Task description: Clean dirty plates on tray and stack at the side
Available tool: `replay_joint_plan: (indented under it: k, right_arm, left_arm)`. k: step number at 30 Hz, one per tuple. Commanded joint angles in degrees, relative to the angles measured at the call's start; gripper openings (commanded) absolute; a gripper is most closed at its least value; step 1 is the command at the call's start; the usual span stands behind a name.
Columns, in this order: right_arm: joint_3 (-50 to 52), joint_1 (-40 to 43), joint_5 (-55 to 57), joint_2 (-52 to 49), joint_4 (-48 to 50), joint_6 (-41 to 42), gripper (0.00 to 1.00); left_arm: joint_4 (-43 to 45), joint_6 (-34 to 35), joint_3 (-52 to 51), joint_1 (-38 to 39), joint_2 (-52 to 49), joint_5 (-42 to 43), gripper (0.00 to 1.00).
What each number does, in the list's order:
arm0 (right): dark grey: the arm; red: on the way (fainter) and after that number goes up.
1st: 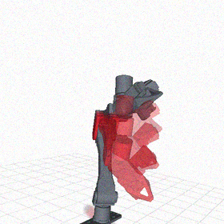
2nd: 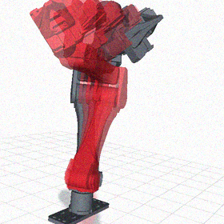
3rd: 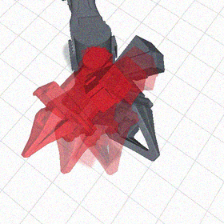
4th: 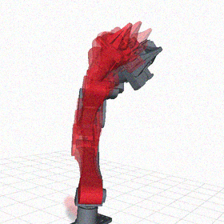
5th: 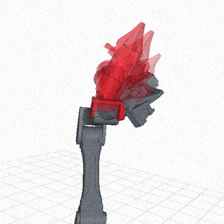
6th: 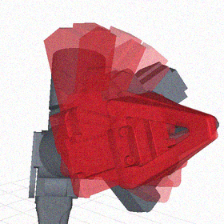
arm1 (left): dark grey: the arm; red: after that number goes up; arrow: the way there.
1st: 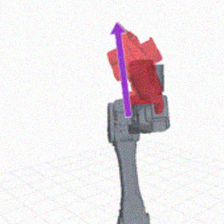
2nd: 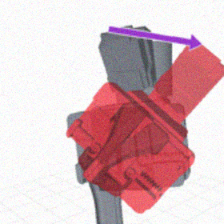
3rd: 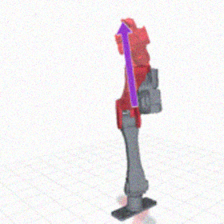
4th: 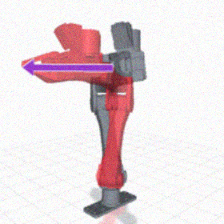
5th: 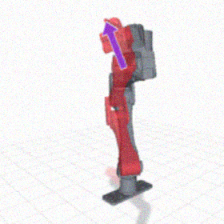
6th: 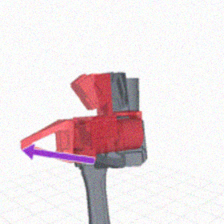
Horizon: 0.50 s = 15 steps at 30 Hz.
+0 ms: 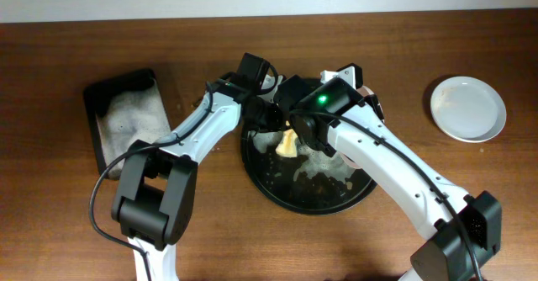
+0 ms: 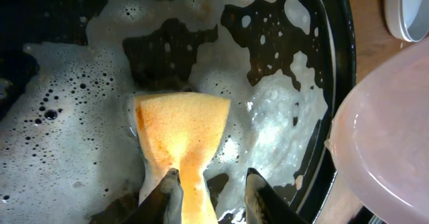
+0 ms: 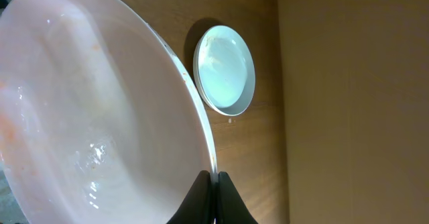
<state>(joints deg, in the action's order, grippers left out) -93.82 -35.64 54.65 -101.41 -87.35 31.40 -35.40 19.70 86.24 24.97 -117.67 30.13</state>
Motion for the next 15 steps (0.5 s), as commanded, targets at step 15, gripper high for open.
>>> replay_joint_plan:
  k: [15]
  right_arm:
    - [-3.8, 13.11, -8.7, 0.98, 0.83, -3.82, 0.04]
  left_arm:
    - [-1.03, -10.43, 0.17, -2.27, 10.78, 1.29, 0.5]
